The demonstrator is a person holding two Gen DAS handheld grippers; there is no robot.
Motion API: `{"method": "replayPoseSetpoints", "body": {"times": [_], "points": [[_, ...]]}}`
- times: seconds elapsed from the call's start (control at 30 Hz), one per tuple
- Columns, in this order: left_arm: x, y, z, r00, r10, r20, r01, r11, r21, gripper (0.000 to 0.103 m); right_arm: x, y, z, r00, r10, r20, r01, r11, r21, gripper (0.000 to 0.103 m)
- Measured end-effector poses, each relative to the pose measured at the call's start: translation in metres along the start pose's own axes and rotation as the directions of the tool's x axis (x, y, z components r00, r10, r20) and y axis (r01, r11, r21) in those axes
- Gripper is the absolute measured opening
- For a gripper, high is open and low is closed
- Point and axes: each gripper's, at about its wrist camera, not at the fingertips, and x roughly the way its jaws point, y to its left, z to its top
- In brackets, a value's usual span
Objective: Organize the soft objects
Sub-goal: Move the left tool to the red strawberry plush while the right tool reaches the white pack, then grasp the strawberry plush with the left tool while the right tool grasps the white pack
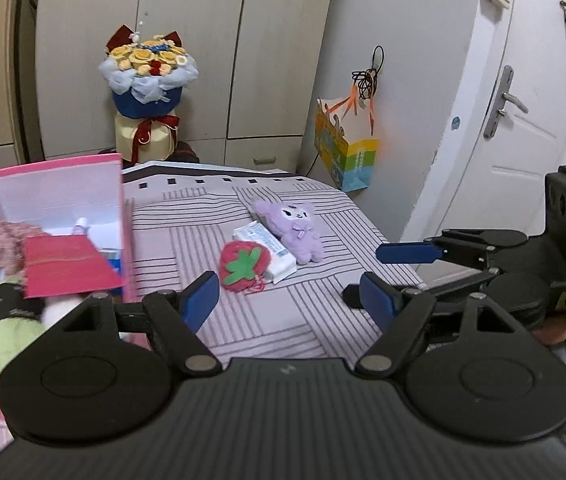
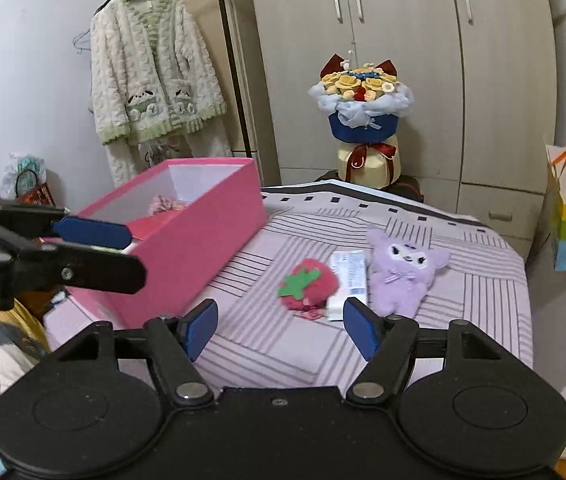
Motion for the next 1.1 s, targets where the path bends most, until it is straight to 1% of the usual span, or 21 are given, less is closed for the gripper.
{"method": "replayPoseSetpoints", "body": {"times": [0.13, 0.2, 0.27, 0.33, 0.47, 0.57, 0.67, 0.73, 0.77, 0.83, 0.87, 0.9, 0.93, 0.97, 1.03, 1.1], "points": [[0.033, -0.009, 0.001, 0.999, 0.048, -0.003, -0.048, 0.999, 0.004, 0.077, 0.023, -0.015, -0.002, 1.0, -0.01, -0.022, 0.01, 1.0, -0.024, 0.074], [0.05, -0.012, 0.002, 0.997, 0.075, -0.002, -0.075, 0.997, 0.001, 0.077, 0.035, -0.021, -0.003, 0.999, -0.026, -0.027, 0.025, 0.998, -0.057, 0.074], [0.068, -0.013, 0.005, 0.995, 0.095, -0.004, -0.095, 0.995, -0.005, 0.08, 0.049, -0.026, -0.003, 0.999, -0.038, -0.029, 0.035, 0.995, -0.096, 0.074], [0.086, -0.01, 0.008, 0.993, 0.122, -0.005, -0.122, 0.992, -0.019, 0.082, 0.063, -0.031, -0.002, 0.999, -0.027, -0.03, 0.023, 0.991, -0.129, 0.074], [0.119, -0.004, 0.012, 0.985, 0.174, -0.013, -0.174, 0.984, -0.04, 0.088, 0.09, -0.038, 0.001, 0.999, -0.013, -0.029, 0.008, 0.982, -0.187, 0.074], [0.14, 0.003, 0.012, 0.978, 0.209, -0.028, -0.21, 0.976, -0.062, 0.09, 0.107, -0.04, 0.005, 0.999, -0.02, -0.035, 0.012, 0.973, -0.233, 0.074], [0.156, 0.012, 0.01, 0.975, 0.216, -0.048, -0.22, 0.971, -0.091, 0.091, 0.12, -0.045, 0.009, 0.999, -0.009, -0.044, -0.002, 0.972, -0.237, 0.074], [0.164, 0.017, 0.009, 0.971, 0.234, -0.051, -0.239, 0.964, -0.114, 0.09, 0.126, -0.05, 0.012, 0.998, 0.0, -0.059, -0.013, 0.975, -0.223, 0.074], [0.166, 0.019, 0.008, 0.97, 0.239, -0.055, -0.244, 0.962, -0.126, 0.09, 0.128, -0.051, 0.012, 0.998, 0.006, -0.063, -0.02, 0.976, -0.218, 0.074], [0.171, 0.026, 0.007, 0.972, 0.224, -0.072, -0.233, 0.959, -0.159, 0.087, 0.131, -0.055, 0.012, 0.997, 0.029, -0.07, -0.044, 0.977, -0.209, 0.072], [0.173, 0.03, 0.007, 0.974, 0.212, -0.082, -0.224, 0.957, -0.182, 0.084, 0.132, -0.056, 0.012, 0.997, 0.035, -0.074, -0.05, 0.977, -0.207, 0.068], [0.175, 0.032, 0.006, 0.975, 0.203, -0.089, -0.217, 0.956, -0.198, 0.081, 0.134, -0.057, 0.011, 0.996, 0.037, -0.076, -0.052, 0.977, -0.209, 0.062], [0.177, 0.033, 0.006, 0.975, 0.197, -0.099, -0.214, 0.955, -0.206, 0.07, 0.134, -0.056, 0.011, 0.996, 0.039, -0.074, -0.054, 0.975, -0.214, 0.059], [0.179, 0.033, 0.005, 0.975, 0.191, -0.11, -0.211, 0.956, -0.205, 0.065, 0.135, -0.055, 0.01, 0.996, 0.041, -0.078, -0.058, 0.973, -0.222, 0.054], [0.183, 0.034, 0.004, 0.974, 0.192, -0.123, -0.214, 0.954, -0.21, 0.059, 0.138, -0.049, 0.007, 0.996, 0.018, -0.082, -0.039, 0.964, -0.262, 0.051], [0.187, 0.035, 0.002, 0.97, 0.2, -0.137, -0.227, 0.948, -0.223, 0.058, 0.139, -0.042, 0.003, 0.997, -0.015, -0.08, -0.011, 0.948, -0.318, 0.05]]}}
